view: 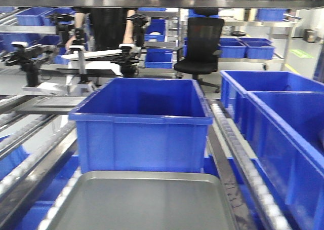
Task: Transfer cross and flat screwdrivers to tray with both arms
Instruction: 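Hold both screwdrivers while driving to the grey metal tray, then lower both held screwdrivers over the grey metal tray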
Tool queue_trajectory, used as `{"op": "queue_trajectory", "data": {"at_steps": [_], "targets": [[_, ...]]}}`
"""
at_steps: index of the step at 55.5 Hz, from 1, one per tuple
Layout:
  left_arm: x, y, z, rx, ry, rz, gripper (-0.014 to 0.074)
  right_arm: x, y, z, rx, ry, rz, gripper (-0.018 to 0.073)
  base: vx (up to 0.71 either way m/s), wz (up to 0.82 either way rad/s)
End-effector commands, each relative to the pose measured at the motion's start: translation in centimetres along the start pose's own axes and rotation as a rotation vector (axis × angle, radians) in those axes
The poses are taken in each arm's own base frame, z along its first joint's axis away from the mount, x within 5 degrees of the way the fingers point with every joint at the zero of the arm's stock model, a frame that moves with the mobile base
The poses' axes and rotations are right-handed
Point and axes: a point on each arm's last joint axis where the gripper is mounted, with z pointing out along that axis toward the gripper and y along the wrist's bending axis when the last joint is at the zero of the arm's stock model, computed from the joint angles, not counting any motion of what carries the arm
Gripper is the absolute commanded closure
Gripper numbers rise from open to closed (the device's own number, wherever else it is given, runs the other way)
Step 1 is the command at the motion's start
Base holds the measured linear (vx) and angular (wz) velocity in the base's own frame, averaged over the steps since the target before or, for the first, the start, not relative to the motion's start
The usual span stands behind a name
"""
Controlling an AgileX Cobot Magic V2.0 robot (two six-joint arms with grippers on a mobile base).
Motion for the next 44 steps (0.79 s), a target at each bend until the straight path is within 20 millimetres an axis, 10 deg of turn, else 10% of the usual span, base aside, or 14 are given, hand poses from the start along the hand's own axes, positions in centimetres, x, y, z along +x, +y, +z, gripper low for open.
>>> {"op": "queue_trajectory", "data": {"at_steps": [1, 44], "targets": [[-1.65, -0.38, -0.3, 0.036, -0.111, -0.003, 0.0594, -1.69, 0.11, -0.32, -0.011, -0.112, -0.015, 0.0567, 0.06, -0.25], [-2.18, -0.56, -0.38, 0.055, -0.169, -0.005, 0.0594, -2.24, 0.33, -0.38, -0.036, -0.173, 0.005, 0.0567, 0.01, -0.03]]}}
